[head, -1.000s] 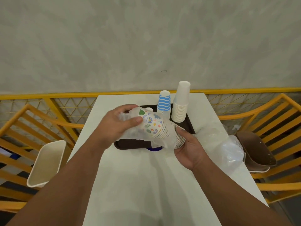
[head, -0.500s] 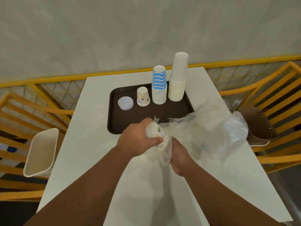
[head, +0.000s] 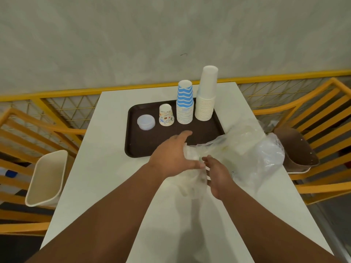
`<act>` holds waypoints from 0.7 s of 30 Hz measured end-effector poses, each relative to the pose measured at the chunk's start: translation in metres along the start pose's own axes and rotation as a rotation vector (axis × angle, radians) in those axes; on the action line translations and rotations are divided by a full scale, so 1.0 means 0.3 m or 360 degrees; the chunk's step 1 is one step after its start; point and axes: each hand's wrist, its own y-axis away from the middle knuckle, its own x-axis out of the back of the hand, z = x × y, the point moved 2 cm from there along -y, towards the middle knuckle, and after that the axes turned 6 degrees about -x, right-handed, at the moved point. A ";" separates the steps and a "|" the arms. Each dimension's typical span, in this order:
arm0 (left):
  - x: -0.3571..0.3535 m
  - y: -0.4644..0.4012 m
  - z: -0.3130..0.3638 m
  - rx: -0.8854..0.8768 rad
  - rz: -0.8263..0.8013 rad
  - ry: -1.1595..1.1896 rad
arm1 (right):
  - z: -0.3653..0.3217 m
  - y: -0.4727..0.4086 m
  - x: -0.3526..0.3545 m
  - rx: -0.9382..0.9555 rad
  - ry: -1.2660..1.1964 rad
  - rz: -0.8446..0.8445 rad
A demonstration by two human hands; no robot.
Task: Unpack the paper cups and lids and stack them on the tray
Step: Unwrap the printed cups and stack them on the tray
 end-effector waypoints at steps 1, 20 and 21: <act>0.015 -0.002 0.008 -0.0011 0.0072 0.0063 | -0.009 0.005 0.003 0.0006 -0.0013 -0.0001; 0.323 -0.157 0.212 -0.0392 0.0657 0.1096 | -0.483 0.248 -0.082 0.1312 0.0076 -0.0201; 0.323 -0.158 0.203 -0.0368 0.0610 0.1082 | -0.512 0.243 -0.081 0.1266 -0.0144 -0.0286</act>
